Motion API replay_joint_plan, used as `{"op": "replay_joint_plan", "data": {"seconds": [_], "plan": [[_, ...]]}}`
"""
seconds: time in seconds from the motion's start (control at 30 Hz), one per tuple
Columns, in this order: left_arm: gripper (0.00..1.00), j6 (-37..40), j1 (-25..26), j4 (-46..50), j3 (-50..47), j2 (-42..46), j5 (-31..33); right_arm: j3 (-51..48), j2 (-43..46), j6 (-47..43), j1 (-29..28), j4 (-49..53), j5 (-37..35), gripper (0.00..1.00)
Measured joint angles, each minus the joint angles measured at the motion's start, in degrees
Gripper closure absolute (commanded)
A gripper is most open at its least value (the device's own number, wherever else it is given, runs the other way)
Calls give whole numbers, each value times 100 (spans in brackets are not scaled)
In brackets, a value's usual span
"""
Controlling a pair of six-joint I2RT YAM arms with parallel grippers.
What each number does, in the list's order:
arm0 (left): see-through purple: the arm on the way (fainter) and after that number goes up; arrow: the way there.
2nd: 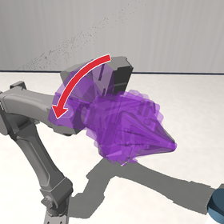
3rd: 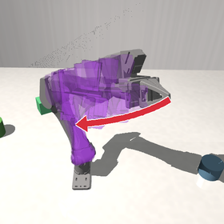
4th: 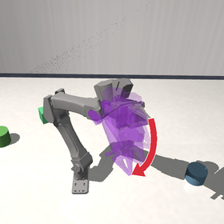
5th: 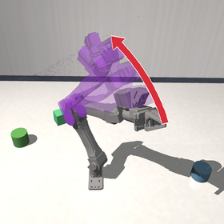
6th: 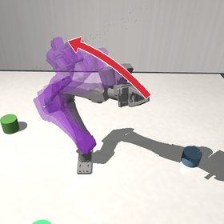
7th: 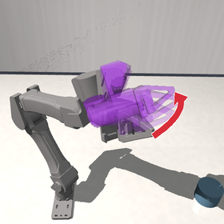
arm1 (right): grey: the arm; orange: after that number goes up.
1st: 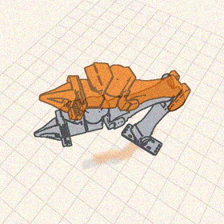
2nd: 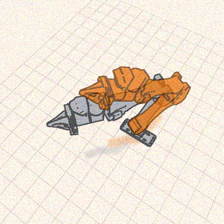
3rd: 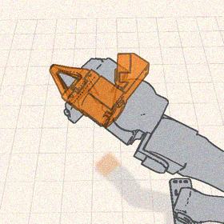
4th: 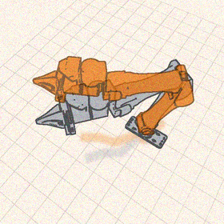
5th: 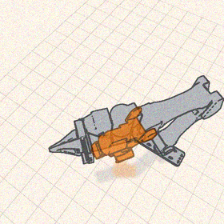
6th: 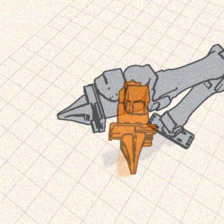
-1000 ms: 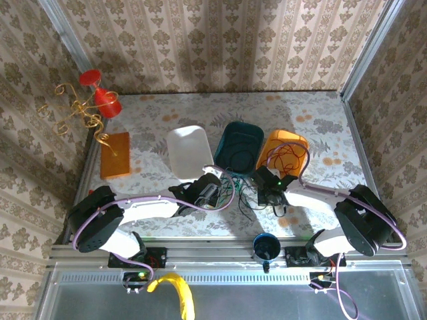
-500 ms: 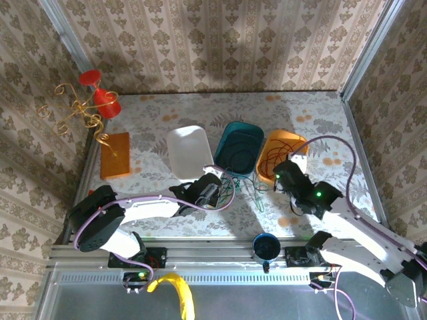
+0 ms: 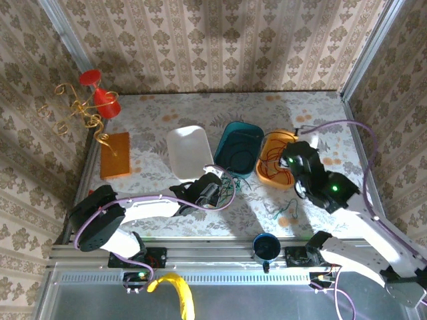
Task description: Untangle the cables
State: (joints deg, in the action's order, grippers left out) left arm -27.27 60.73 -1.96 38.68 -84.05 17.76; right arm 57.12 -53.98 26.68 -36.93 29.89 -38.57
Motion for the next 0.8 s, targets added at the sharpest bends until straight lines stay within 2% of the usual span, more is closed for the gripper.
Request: {"op": "replay_joint_plan", "data": {"seconds": [0.33, 0.4, 0.47, 0.5, 0.63, 0.8], "plan": [[100, 0, 0, 0, 0, 33, -61, 448, -2498, 278, 839, -960, 1718, 99], [100, 0, 0, 0, -2, 55, -68, 535, -3025, 363, 977, -1233, 2144, 91], [100, 0, 0, 0, -2, 72, -85, 629, -3486, 420, 1049, -1366, 2496, 66], [100, 2, 0, 0, -2, 76, -92, 684, -3674, 442, 1058, -1373, 2614, 60], [100, 0, 0, 0, -2, 87, -114, 754, -3963, 459, 1019, -1290, 2815, 53], [100, 2, 0, -2, -2, 87, -153, 590, -3427, 350, 719, -1250, 2852, 53]]}}
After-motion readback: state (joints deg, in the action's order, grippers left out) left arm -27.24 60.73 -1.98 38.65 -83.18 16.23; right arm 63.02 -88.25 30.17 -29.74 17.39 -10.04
